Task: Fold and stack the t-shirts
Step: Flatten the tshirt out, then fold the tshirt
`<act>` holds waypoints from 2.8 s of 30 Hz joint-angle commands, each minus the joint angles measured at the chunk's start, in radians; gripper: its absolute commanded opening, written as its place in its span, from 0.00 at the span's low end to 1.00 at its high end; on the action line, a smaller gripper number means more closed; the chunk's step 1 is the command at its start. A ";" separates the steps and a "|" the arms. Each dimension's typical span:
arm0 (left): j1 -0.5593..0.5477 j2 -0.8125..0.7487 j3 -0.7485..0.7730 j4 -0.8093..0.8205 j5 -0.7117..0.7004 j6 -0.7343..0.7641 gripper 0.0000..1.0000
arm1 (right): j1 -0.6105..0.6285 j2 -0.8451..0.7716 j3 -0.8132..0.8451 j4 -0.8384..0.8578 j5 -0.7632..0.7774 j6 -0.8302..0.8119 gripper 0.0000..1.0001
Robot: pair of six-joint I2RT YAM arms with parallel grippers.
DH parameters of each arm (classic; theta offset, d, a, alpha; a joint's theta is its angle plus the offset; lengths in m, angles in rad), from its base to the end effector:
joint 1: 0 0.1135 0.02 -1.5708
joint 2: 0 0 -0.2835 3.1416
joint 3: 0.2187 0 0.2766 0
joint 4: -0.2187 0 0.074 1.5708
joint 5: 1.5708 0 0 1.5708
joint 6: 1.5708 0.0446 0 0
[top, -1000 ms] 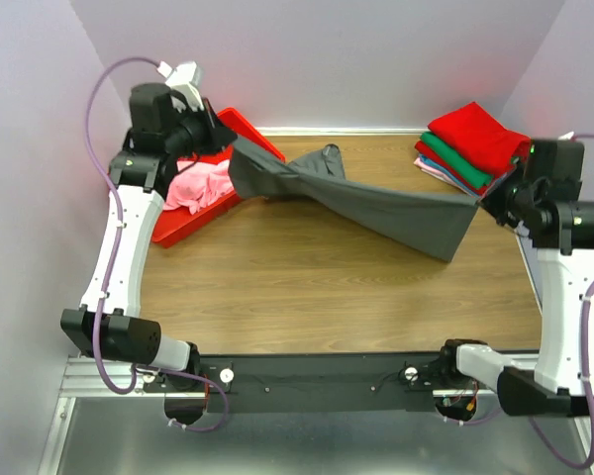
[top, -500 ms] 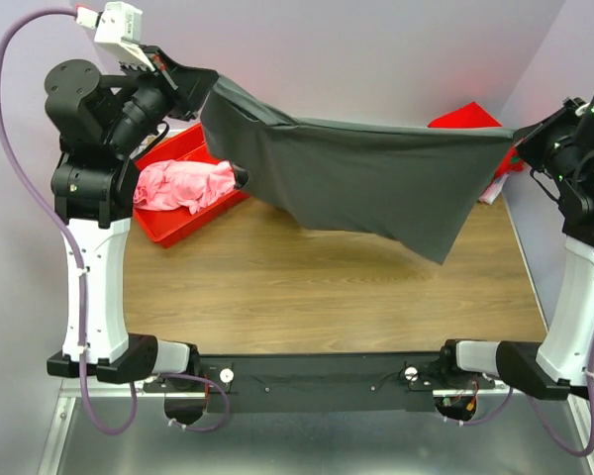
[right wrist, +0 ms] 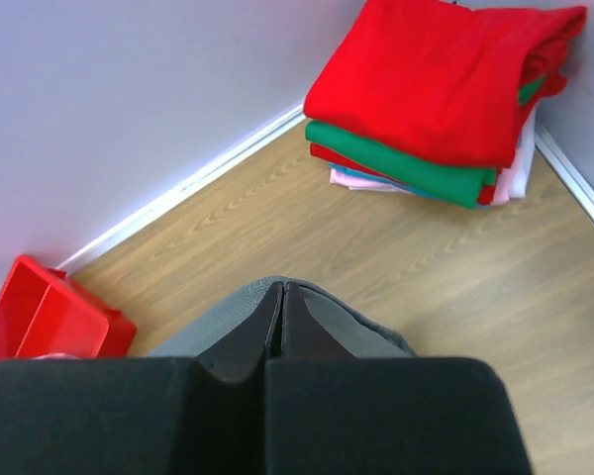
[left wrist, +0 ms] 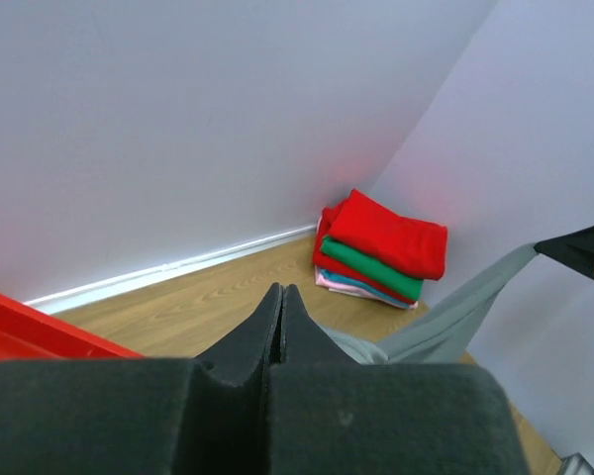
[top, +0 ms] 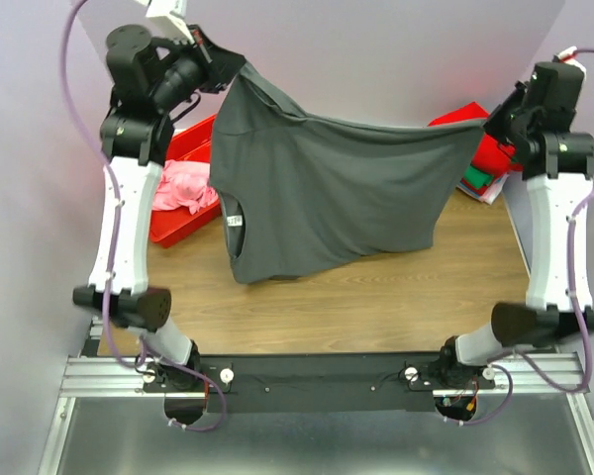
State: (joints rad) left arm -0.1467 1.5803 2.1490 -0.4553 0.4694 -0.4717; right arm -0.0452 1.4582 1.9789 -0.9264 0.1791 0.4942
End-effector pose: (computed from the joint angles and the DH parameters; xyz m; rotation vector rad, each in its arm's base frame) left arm 0.3244 -0.0683 0.6058 0.1513 1.5193 -0.8387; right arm 0.3002 -0.0215 0.5351 0.6366 1.8658 0.1164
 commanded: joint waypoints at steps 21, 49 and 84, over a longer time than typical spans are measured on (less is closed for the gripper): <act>-0.008 -0.076 -0.001 0.214 0.159 0.015 0.00 | -0.018 0.102 0.240 0.138 -0.021 -0.140 0.01; -0.036 -0.827 -1.505 -0.212 0.218 -0.039 0.00 | -0.018 -0.527 -1.077 -0.124 -0.055 0.084 0.01; -0.105 -0.105 -1.025 -0.023 0.072 0.122 0.00 | -0.035 -0.213 -1.069 -0.048 0.137 0.139 0.01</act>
State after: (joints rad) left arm -0.2508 1.4513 1.0706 -0.4808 0.5743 -0.3809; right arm -0.0677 1.2533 0.8783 -0.9943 0.2379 0.6132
